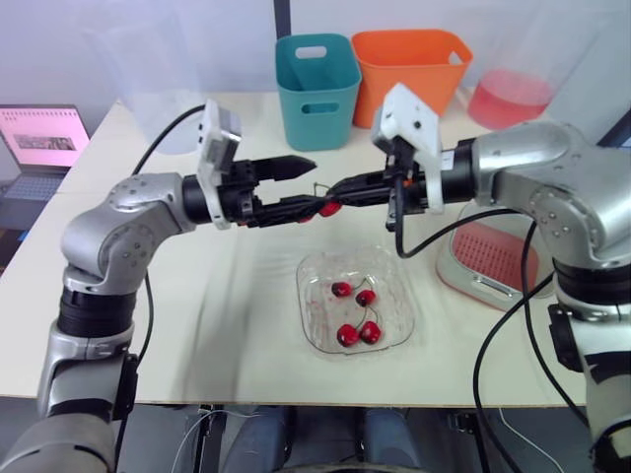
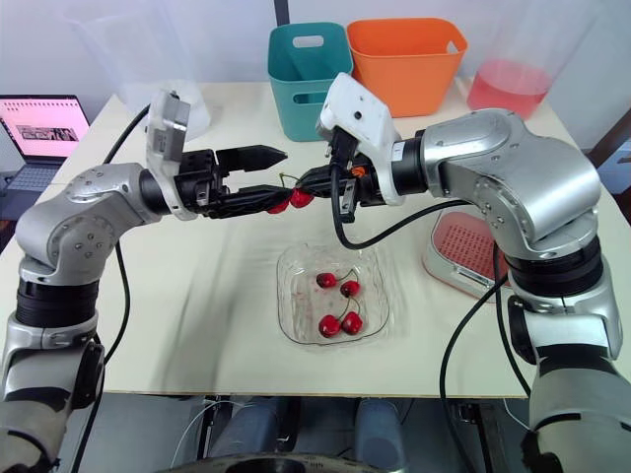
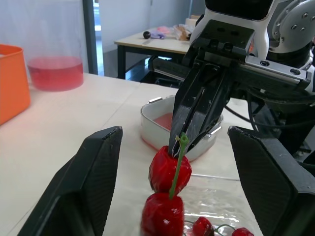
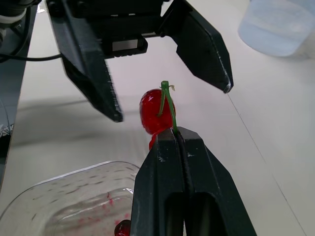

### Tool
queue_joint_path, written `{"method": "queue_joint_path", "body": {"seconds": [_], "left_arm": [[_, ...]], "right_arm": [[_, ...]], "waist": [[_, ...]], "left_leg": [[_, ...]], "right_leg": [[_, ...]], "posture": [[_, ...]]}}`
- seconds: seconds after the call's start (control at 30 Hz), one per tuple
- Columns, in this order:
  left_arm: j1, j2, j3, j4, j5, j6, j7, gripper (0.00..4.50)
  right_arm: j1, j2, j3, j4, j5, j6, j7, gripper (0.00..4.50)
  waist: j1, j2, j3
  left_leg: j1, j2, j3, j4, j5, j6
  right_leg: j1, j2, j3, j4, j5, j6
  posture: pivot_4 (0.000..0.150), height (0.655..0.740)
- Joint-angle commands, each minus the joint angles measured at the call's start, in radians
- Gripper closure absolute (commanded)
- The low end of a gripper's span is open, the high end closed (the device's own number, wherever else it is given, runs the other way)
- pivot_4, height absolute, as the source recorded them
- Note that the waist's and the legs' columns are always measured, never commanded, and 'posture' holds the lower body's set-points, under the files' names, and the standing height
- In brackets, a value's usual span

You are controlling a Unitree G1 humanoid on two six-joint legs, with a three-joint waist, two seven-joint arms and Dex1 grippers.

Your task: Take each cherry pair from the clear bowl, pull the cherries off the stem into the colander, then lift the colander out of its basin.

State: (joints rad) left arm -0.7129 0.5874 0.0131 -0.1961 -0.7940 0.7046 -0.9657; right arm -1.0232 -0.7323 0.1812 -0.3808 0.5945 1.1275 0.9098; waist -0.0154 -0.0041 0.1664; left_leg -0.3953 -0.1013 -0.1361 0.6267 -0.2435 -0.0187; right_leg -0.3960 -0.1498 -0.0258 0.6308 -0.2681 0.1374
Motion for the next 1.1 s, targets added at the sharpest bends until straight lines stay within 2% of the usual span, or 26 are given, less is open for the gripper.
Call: {"method": "queue_joint_path", "body": {"seconds": [0.03, 0.13, 0.37, 0.43, 0.5, 0.7, 0.8, 0.93, 1.1], "left_arm": [[-0.021, -0.002, 0.023, -0.012, -0.004, -0.015, -0.011, 2.85], [-0.018, -0.005, 0.023, -0.015, -0.006, -0.011, -0.015, 4.47], [-0.021, -0.007, 0.03, 0.001, 0.008, -0.02, -0.008, 4.47], [-0.028, -0.002, 0.038, 0.013, 0.007, -0.023, -0.015, 4.5], [-0.037, 0.006, 0.051, 0.026, 0.001, -0.021, -0.023, 4.5], [-0.072, 0.041, 0.101, 0.058, -0.066, 0.036, -0.06, 4.5], [-0.1, 0.042, 0.127, 0.077, -0.101, 0.065, -0.059, 4.5], [-0.133, 0.037, 0.141, 0.087, -0.141, 0.101, -0.063, 4.5], [-0.138, 0.035, 0.129, 0.073, -0.153, 0.12, -0.071, 4.5]], "right_arm": [[-0.02, 0.002, -0.035, -0.032, 0.017, -0.003, -0.01, 4.5], [-0.02, 0.002, -0.036, -0.033, 0.022, -0.001, -0.015, 4.5], [-0.016, -0.002, -0.04, -0.037, 0.035, -0.009, -0.02, 4.5], [-0.005, -0.013, -0.036, -0.034, 0.02, -0.029, -0.018, 3.92], [0.007, -0.029, -0.039, -0.022, 0.008, -0.049, -0.01, 3.14], [0.05, -0.026, -0.161, 0.058, 0.108, -0.011, 0.015, 0.04], [0.084, 0.019, -0.233, 0.095, 0.202, 0.049, 0.007, 0.04], [0.115, 0.153, -0.318, 0.114, 0.34, 0.15, -0.086, 0.04], [0.13, 0.235, -0.328, 0.094, 0.376, 0.16, -0.18, 0.04]], "waist": [[0.001, 0.0, 0.0], [0.001, 0.0, 0.0], [0.001, 0.0, 0.0], [0.001, 0.0, 0.0], [0.001, 0.0, 0.0], [0.001, 0.0, 0.0], [0.0, 0.0, 0.0], [-0.003, 0.0, 0.0], [-0.003, 0.0, 0.0]], "left_leg": [[0.0, 0.0, 0.0, 0.0, 0.0, 0.0], [0.0, 0.0, 0.0, 0.0, 0.0, 0.0], [0.0, 0.0, 0.0, 0.0, 0.0, 0.0], [0.0, 0.0, 0.0, 0.0, 0.0, 0.0], [0.0, 0.0, 0.0, 0.0, 0.0, 0.0], [0.0, 0.0, 0.0, 0.001, 0.0, 0.0], [0.0, 0.0, 0.0, 0.001, 0.0, 0.0], [0.0, 0.0, -0.001, 0.001, 0.0, 0.0], [0.0, 0.0, -0.001, 0.001, 0.001, -0.001]], "right_leg": [[0.0, 0.0, 0.0, 0.0, 0.0, 0.0], [0.0, 0.0, 0.0, 0.0, 0.0, 0.0], [0.0, 0.0, 0.0, 0.0, 0.0, 0.0], [0.0, 0.0, 0.0, 0.0, 0.0, 0.0], [0.0, 0.0, 0.0, 0.0, 0.0, 0.0], [0.0, 0.0, 0.0, 0.0, 0.0, 0.0], [0.001, 0.0, 0.0, 0.0, 0.0, 0.0], [0.001, 0.0, -0.001, 0.001, 0.0, 0.0], [0.0, 0.0, 0.0, 0.001, 0.0, 0.0]], "posture": [[0.15, 0.74], [0.15, 0.74], [0.15, 0.74], [0.15, 0.74], [0.15, 0.74], [0.15, 0.74], [0.15, 0.74], [0.15, 0.74], [0.15, 0.74]]}}
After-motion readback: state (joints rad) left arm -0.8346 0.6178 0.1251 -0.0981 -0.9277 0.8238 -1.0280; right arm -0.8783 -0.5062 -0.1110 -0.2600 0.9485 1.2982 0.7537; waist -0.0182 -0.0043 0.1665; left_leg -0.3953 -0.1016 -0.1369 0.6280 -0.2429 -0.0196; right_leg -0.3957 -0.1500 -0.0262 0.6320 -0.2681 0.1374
